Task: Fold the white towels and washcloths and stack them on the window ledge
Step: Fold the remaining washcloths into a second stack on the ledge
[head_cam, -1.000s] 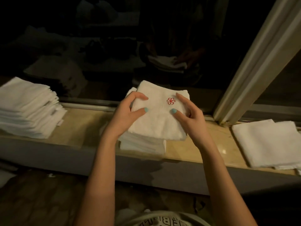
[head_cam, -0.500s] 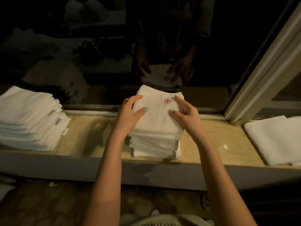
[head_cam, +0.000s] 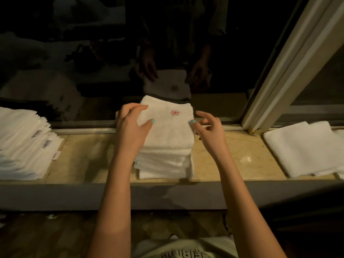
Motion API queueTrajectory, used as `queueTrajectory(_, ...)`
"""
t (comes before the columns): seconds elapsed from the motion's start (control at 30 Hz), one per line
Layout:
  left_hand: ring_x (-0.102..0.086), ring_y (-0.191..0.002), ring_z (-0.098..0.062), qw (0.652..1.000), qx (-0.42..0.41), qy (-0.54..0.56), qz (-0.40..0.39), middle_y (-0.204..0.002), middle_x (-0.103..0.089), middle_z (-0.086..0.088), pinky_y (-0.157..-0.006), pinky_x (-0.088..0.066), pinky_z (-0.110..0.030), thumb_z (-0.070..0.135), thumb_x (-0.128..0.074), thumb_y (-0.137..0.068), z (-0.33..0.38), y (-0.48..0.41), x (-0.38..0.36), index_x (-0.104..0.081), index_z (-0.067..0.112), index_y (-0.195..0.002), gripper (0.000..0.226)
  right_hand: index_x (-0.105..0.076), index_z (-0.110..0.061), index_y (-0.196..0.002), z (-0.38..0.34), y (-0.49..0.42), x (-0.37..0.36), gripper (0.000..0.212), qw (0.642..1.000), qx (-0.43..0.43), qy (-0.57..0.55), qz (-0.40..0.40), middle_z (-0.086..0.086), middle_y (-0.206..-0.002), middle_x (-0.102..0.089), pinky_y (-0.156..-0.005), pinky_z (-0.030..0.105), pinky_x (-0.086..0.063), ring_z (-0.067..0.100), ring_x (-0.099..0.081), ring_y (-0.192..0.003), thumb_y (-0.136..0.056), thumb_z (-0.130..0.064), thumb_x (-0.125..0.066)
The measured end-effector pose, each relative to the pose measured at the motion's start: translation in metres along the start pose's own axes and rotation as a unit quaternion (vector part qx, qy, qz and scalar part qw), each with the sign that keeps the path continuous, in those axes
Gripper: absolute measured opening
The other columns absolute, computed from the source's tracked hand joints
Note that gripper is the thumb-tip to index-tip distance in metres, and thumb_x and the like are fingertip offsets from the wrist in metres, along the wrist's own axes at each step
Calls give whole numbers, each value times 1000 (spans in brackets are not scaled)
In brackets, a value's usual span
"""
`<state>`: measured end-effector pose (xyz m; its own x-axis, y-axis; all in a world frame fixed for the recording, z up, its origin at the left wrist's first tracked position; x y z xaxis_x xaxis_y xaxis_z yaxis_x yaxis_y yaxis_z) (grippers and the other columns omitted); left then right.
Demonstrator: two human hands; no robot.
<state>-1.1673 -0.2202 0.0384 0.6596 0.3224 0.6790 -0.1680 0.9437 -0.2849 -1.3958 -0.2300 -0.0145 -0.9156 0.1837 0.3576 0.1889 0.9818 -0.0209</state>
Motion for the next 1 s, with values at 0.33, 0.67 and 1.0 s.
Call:
queueTrajectory(0.33,-57,-97,-13,985,-119,87,-87,-117,-57,0,-84,-53,-38,10,-67,-86,118,3,-105,-63,16,-120,36,-56,-24,-127,50,-11,155,36,995,-34,41,87,2,-121,-48,-91,36,-52,15,-56,-98,-92,-34,-58)
queueTrajectory(0.67,-58,-97,-12,970,-71,46,-226,-110,-55,4,-83,-51,-33,20,-66,-86,176,49,-249,-61,19,-122,36,-51,-17,-129,110,-15,281,39,977,-77,156,127,7,-132,-48,-81,23,-41,18,-57,-104,-93,-29,-59)
queueTrajectory(1.0,-57,-99,-14,954,92,77,-273,-125,-54,3,-89,-53,-41,26,-64,-89,203,97,-336,-42,27,-139,55,-39,-13,-140,166,-18,337,61,973,-161,163,26,12,-136,-52,-96,38,-47,26,-54,-119,-90,-36,-64)
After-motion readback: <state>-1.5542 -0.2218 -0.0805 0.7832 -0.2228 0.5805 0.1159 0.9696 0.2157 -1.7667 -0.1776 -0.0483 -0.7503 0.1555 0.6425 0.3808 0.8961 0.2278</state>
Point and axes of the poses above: each hand's wrist, its own y-axis away from the middle knuckle, its own x-axis out of the back of the hand, z = x × y, the point moved 6 cm from there along -y, towards the middle knuckle
